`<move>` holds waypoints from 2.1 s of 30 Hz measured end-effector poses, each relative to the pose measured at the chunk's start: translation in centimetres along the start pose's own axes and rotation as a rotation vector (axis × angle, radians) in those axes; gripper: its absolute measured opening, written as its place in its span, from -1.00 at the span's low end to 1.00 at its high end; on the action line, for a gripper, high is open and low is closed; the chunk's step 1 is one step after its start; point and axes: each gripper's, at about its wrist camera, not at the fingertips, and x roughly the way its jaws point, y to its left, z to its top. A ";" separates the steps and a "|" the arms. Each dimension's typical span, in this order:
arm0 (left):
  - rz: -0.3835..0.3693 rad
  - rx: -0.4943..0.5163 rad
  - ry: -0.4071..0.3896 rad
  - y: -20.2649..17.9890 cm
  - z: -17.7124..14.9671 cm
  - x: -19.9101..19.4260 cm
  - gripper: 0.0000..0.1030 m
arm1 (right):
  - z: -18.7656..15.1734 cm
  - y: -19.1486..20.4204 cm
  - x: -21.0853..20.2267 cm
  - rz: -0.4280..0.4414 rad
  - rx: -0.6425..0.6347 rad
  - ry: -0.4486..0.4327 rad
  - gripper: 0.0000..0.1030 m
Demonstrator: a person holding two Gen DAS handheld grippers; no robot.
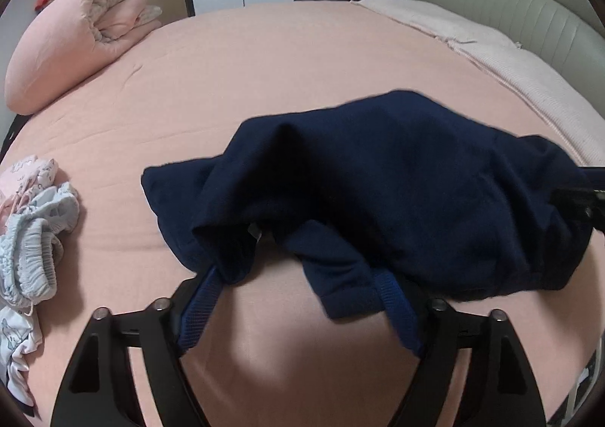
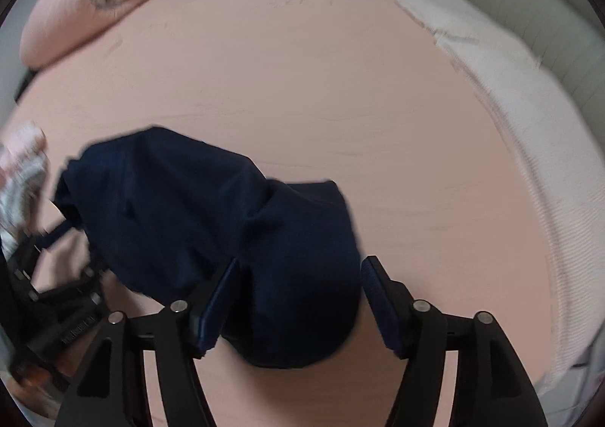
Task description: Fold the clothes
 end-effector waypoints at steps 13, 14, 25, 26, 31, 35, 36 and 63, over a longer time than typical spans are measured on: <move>-0.020 -0.058 0.044 2.0 -0.5 0.7 1.00 | -1.5 3.2 0.0 -0.015 -0.056 -0.039 0.30; -0.019 -0.057 0.040 2.0 -0.5 0.6 1.00 | -1.8 3.4 0.0 -0.020 -0.065 -0.048 0.30; -0.041 -0.039 0.005 2.3 -0.6 -0.1 0.69 | -4.6 4.5 0.3 -0.014 -0.107 -0.123 0.30; -0.045 -0.032 0.000 2.2 -0.7 -0.2 0.60 | -4.8 4.5 0.4 -0.019 -0.115 -0.130 0.30; -0.039 0.064 -0.041 0.6 -1.0 -1.2 -0.18 | -5.3 4.5 0.3 0.004 -0.108 -0.168 0.30; -0.026 0.102 -0.064 0.2 -1.0 -1.7 -0.58 | -5.9 5.1 -1.1 0.040 -0.133 -0.251 0.30; -0.029 0.096 -0.064 0.4 -0.9 -1.7 -0.64 | -6.2 5.6 -1.2 0.041 -0.163 -0.262 0.30; -0.105 0.022 -0.160 3.6 2.5 -9.1 -0.77 | -10.6 14.3 -2.1 -0.351 -0.662 -0.546 0.31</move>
